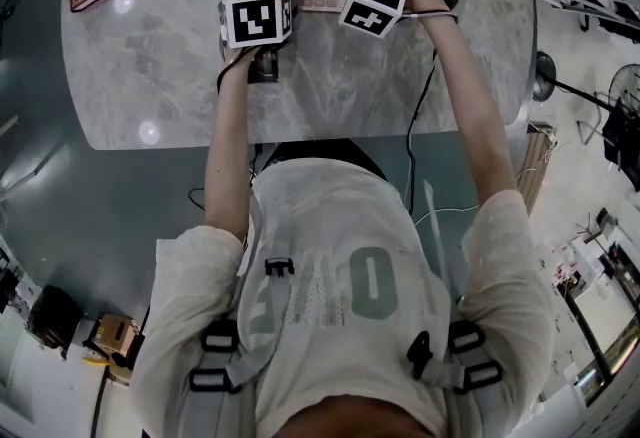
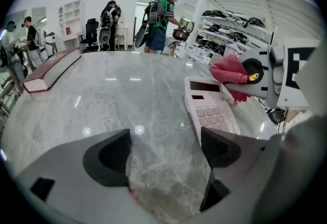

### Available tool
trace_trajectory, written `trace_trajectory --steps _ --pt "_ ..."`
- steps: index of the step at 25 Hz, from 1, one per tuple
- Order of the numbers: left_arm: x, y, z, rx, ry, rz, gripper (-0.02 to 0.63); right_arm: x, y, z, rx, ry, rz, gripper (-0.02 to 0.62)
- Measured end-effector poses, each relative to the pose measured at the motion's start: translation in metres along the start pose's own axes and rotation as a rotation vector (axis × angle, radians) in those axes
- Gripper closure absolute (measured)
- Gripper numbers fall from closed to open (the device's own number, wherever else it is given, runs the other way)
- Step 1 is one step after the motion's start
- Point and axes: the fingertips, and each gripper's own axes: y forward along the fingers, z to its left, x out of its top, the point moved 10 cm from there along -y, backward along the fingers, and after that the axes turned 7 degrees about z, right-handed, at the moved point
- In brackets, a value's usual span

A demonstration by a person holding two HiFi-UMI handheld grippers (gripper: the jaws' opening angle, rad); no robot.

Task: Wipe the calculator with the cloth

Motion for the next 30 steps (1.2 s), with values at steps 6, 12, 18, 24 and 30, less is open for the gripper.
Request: trace_trajectory --steps 6,12,18,24,30 --pt "-0.001 0.003 0.001 -0.003 0.000 0.002 0.172 0.001 0.011 0.004 0.009 -0.008 0.012 0.543" --pt "0.000 0.001 0.001 -0.002 0.001 0.003 0.172 0.001 0.008 0.015 0.025 -0.031 0.016 0.543" --pt "0.000 0.002 0.002 -0.005 0.004 0.001 0.172 0.001 -0.005 0.053 0.046 -0.077 0.008 0.543" --pt "-0.001 0.002 0.002 -0.002 0.003 0.000 0.172 -0.004 -0.028 0.093 0.068 -0.099 -0.017 0.543" --pt "-0.001 0.000 -0.001 0.001 0.004 -0.009 0.172 -0.008 -0.038 0.107 0.076 -0.086 -0.023 0.543"
